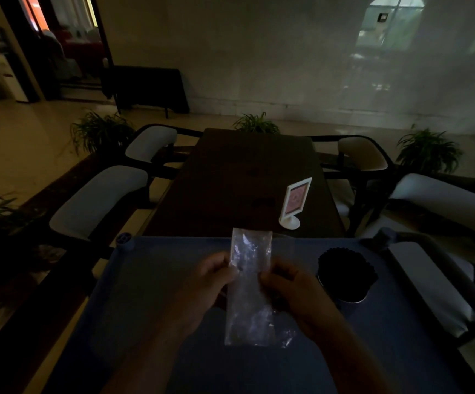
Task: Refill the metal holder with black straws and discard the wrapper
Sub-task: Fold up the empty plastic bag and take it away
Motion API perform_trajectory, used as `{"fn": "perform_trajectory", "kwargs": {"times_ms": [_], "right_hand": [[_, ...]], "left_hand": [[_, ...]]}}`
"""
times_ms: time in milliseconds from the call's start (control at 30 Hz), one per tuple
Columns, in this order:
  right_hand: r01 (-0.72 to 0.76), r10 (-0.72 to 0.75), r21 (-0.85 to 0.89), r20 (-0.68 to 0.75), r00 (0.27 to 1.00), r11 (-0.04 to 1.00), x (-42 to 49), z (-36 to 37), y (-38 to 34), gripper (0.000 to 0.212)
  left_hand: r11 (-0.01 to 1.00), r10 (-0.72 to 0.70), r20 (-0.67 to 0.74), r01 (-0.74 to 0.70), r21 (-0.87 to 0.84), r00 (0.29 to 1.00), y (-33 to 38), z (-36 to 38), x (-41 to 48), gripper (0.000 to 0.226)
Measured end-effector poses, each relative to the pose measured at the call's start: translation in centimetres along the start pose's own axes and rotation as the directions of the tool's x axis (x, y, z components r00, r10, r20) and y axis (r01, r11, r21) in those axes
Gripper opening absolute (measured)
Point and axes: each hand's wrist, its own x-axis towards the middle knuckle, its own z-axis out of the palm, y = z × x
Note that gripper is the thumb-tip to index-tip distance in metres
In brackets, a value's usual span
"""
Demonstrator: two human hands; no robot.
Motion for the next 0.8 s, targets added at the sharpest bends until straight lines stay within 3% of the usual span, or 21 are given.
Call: {"fn": "perform_trajectory", "kwargs": {"times_ms": [133,300,467,600,800], "right_hand": [[0.023,-0.02,0.043,-0.059,0.998,0.999,0.1,-0.4,0.4,0.014],[0.088,-0.075,0.233,-0.065,0.995,0.968,0.1,-1.3,0.4,0.017],[0.123,-0.112,0.12,-0.094,0.989,0.985,0.0,-1.5,0.6,0.018],[0.167,-0.164,0.035,-0.078,0.983,0.985,-0.1,-1.1,0.6,0.016],[0.157,-0.156,0.31,-0.026,0.987,0.938,-0.6,-0.7,0.0,0.018]], "left_hand": [[0.999,0.025,-0.037,-0.027,-0.034,0.999,0.0,0.3,-0.1,0.018],[0.982,0.027,-0.036,-0.034,-0.185,0.999,-0.1,0.0,-0.1,0.018],[0.985,-0.01,0.128,0.032,-0.171,0.992,0.2,0.1,-0.1,0.026],[0.99,-0.055,0.022,0.058,-0.129,0.998,0.0,0.5,0.0,0.027],[0.963,0.037,-0.013,-0.039,-0.266,0.999,0.4,1.1,0.0,0.018]]}}
